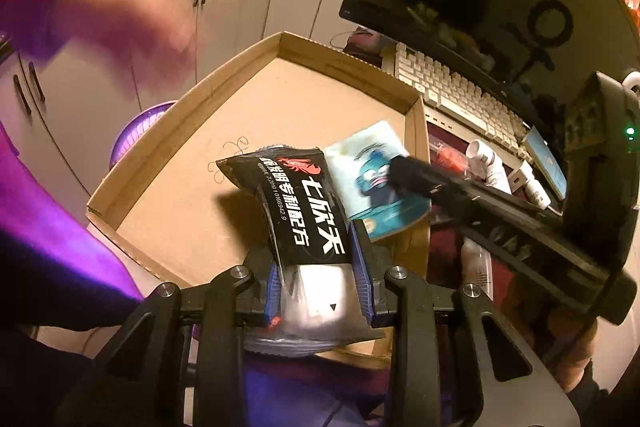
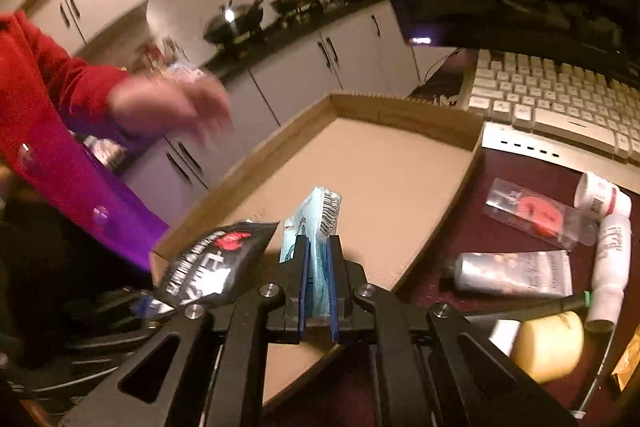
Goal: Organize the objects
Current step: 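Carry the snack bag with the left gripper while the right carries the tissue pack to the tray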
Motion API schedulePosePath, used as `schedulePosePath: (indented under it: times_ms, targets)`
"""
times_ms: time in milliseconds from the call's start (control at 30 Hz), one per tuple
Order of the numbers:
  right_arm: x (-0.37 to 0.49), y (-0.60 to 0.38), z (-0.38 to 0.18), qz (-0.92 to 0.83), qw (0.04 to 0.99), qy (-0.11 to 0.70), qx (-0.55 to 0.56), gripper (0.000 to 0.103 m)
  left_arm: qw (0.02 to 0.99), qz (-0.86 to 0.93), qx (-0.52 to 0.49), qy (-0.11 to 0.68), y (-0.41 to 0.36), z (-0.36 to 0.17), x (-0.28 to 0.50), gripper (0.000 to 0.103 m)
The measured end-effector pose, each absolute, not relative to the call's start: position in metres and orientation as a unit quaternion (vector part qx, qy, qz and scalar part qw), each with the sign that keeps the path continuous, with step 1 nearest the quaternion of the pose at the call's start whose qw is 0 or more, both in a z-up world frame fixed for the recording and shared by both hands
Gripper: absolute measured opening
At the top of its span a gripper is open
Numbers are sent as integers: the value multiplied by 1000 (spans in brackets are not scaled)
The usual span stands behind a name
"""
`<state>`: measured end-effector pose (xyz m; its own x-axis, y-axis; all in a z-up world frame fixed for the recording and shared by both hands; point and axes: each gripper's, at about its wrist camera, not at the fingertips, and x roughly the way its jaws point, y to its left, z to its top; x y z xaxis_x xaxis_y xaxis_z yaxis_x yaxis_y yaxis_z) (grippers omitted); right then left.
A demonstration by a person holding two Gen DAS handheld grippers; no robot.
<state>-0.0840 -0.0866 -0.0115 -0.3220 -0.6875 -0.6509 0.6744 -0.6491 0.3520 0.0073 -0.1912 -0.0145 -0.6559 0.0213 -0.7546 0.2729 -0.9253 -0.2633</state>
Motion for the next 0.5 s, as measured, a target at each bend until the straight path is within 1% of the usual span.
schedulePosePath:
  times_ms: [100,167,267,367,500]
  targets:
    - [-71,-91,-16,-823,406,33,397,6,70,-890,414,176,-191,-15,8,30]
    - [-68,-89,-19,-824,401,43,398,6,66,-888,417,181,-190,-16,8,30]
    - [-69,-79,-24,-820,394,45,413,5,52,-885,421,194,-187,-17,5,30]
    - [-70,-71,-23,-818,392,36,419,5,43,-885,425,183,-177,-13,1,30]
    - [-65,-64,-19,-821,392,45,414,5,47,-886,429,169,-171,-12,-3,30]
